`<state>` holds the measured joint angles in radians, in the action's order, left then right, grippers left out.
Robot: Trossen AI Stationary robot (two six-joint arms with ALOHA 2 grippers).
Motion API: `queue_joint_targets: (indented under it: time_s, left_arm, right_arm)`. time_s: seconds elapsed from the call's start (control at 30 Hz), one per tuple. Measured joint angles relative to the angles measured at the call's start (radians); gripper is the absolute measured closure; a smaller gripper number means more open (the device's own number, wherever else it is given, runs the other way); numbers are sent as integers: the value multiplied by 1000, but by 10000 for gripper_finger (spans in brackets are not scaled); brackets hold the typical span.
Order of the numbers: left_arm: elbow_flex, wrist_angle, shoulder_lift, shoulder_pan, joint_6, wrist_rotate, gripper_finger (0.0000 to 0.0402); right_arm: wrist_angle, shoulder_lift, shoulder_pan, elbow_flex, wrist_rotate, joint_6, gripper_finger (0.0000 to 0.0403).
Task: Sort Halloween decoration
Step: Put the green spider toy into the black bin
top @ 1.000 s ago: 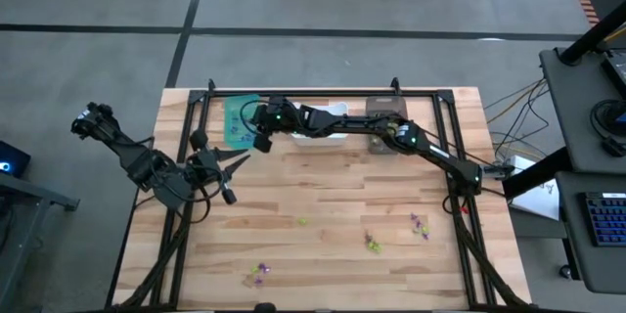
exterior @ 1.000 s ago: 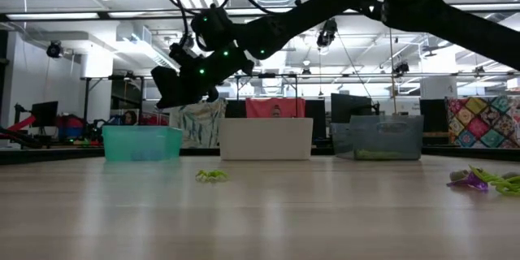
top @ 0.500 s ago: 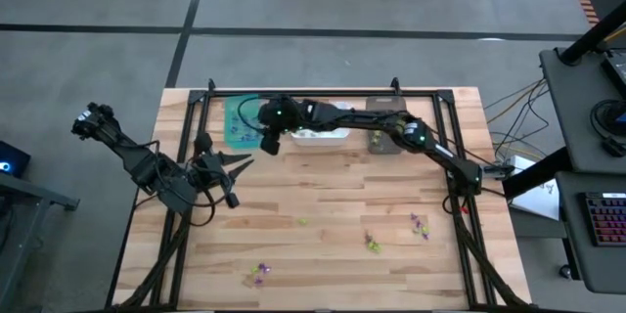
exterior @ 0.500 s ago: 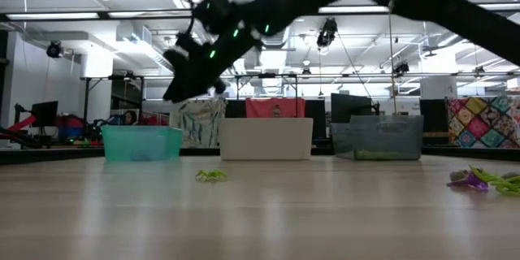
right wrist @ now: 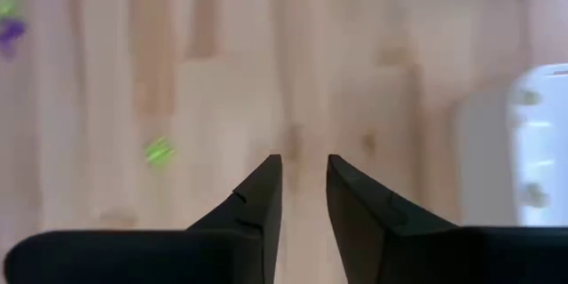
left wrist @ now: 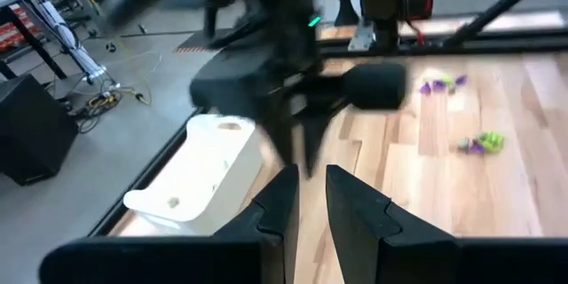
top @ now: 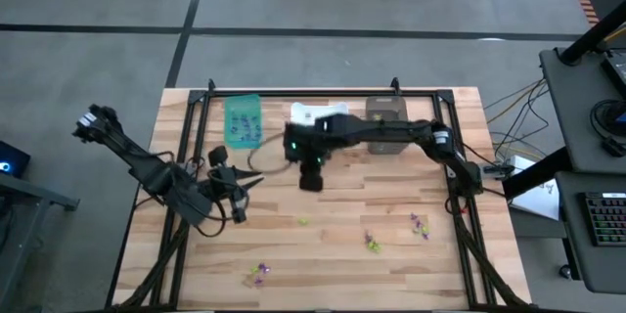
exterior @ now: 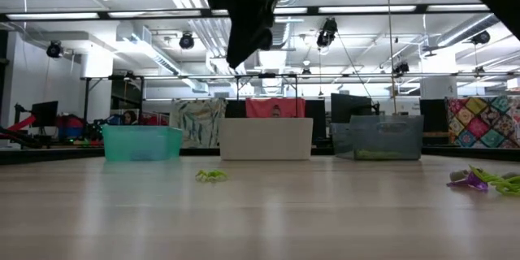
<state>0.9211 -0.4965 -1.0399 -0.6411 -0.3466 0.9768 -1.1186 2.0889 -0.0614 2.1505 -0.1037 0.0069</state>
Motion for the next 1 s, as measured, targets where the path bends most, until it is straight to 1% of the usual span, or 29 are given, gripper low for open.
queue_joint_targets:
  time_s: [0.17, 0.27, 0.4, 0.5, 0.63, 0.77, 0.9, 1.0]
  left_arm:
    - [0, 3, -70, 0, -20, -1, 359]
    - [0, 3, -113, 0, -29, -16, 359]
    - [0, 3, -167, 0, -17, -136, 359]
    - [0, 9, -209, 0, -11, -211, 359]
    - [0, 18, -277, 0, -9, -258, 359]
    - [0, 53, -349, 1, -6, -262, 359]
    - [0, 152, -430, 5, 21, -263, 359]
    - [0, 247, -503, 15, 98, -293, 362]
  right_arm:
    - [15, -78, 123, -95, 9, 12, 340]
    - [46, -125, 195, -164, 53, 37, 346]
    - [125, -201, 279, -293, 101, 67, 350]
    - [212, -276, 326, -407, 112, 107, 351]
    - [340, -362, 370, -560, 164, 174, 351]
    - [454, -435, 396, -692, 217, 248, 351]
    - [569, -465, 400, -805, 272, 328, 351]
    - [671, -461, 398, -880, 310, 361, 351]
